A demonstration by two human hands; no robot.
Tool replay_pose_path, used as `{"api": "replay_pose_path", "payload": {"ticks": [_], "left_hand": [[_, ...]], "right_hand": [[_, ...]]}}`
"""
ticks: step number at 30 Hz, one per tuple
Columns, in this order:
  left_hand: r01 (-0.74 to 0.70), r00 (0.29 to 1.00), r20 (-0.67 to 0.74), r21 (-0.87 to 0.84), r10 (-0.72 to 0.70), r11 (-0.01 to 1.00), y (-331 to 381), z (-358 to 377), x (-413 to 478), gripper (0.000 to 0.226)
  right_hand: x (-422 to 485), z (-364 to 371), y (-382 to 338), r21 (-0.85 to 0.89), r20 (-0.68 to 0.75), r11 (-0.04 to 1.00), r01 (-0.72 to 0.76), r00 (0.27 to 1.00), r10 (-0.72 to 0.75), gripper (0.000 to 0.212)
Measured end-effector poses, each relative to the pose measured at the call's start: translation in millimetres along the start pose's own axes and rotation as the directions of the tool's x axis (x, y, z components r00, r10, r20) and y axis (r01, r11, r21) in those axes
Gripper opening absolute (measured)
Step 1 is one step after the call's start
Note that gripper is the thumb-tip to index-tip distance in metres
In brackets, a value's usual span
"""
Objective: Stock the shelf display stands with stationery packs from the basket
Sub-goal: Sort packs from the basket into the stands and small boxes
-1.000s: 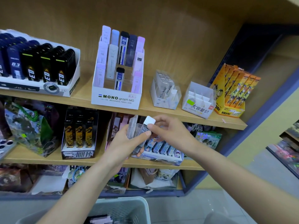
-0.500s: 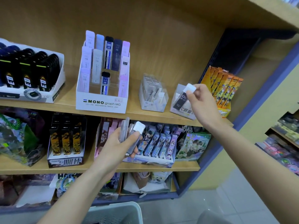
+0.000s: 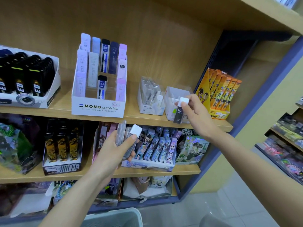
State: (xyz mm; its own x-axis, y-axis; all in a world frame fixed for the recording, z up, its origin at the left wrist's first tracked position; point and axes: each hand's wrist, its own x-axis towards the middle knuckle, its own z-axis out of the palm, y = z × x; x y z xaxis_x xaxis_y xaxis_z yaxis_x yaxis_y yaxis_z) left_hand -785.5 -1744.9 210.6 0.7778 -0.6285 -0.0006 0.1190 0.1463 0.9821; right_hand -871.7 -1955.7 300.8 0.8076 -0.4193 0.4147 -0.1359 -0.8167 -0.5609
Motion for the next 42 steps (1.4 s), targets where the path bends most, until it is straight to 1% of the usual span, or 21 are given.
{"api": "replay_pose_path", "payload": {"ticks": [2,5,6,7,9,11,14,17,21,24,26,30,35,37,39,41,42], "left_hand": [[-0.027,1.0,0.011,-0.02,0.027,0.999,5,4,3,0.025],[-0.07,0.996,0.05,-0.039,0.072,0.997,16,14,8,0.024],[-0.085,0.994,0.06,-0.044,0.088,0.995,20,17,11,0.024],[-0.098,0.993,0.064,-0.046,0.101,0.994,24,18,13,0.023],[-0.117,0.99,0.07,-0.04,0.12,0.992,31,21,19,0.024],[-0.128,0.988,0.079,-0.037,0.13,0.991,36,24,23,0.024],[-0.129,0.987,0.092,-0.042,0.132,0.991,35,27,27,0.024],[-0.111,0.988,0.106,-0.034,0.114,0.993,28,27,30,0.028],[-0.103,0.988,0.11,-0.041,0.107,0.994,25,25,32,0.027],[-0.099,0.989,0.108,-0.058,0.105,0.993,24,25,32,0.026],[-0.085,0.99,0.104,-0.081,0.093,0.993,22,25,32,0.026],[-0.07,0.993,0.084,-0.101,0.079,0.992,20,23,34,0.026],[-0.054,0.995,0.082,-0.098,0.062,0.994,19,23,34,0.027],[-0.044,0.995,0.079,-0.111,0.052,0.993,19,23,34,0.027],[-0.029,0.997,0.073,-0.127,0.039,0.991,19,24,33,0.027],[-0.02,0.997,0.066,-0.15,0.03,0.989,20,24,31,0.027],[-0.017,0.998,0.063,-0.158,0.027,0.987,20,25,30,0.026]], "right_hand": [[4,-7,-3,0.072,-0.075,0.997,0.013,0.997,-0.008,0.009],[22,-16,-11,0.275,-0.239,0.961,0.042,0.971,0.026,0.013],[29,-18,-13,0.315,-0.285,0.948,0.05,0.958,0.044,0.012],[37,-19,-14,0.312,-0.324,0.949,0.053,0.945,0.054,0.01],[53,-16,-11,0.231,-0.372,0.973,0.028,0.926,0.062,0.004],[68,-12,-10,0.152,-0.37,0.988,0.014,0.928,0.044,0.004],[84,-4,-8,0.068,-0.318,0.998,0.006,0.948,0.016,0.008],[95,1,-3,-0.001,-0.265,0.999,-0.042,0.963,0.04,0.011],[104,2,8,-0.039,-0.18,0.994,-0.101,0.979,0.093,0.012],[105,2,17,-0.186,-0.118,0.98,-0.064,0.992,0.042,0.009],[106,1,22,-0.253,-0.109,0.966,-0.04,0.994,0.013,0.009],[111,2,27,-0.306,-0.159,0.952,-0.026,0.987,-0.025,0.015],[112,6,26,-0.345,-0.136,0.938,-0.03,0.991,-0.018,0.017],[107,6,23,-0.431,-0.123,0.902,-0.007,0.991,-0.051,0.02],[95,6,13,-0.458,-0.154,0.886,0.065,0.977,-0.151,0.022],[75,8,-4,-0.377,-0.203,0.908,0.182,0.94,-0.273,0.014],[64,10,-13,-0.321,-0.203,0.92,0.222,0.933,-0.296,0.011]]}}
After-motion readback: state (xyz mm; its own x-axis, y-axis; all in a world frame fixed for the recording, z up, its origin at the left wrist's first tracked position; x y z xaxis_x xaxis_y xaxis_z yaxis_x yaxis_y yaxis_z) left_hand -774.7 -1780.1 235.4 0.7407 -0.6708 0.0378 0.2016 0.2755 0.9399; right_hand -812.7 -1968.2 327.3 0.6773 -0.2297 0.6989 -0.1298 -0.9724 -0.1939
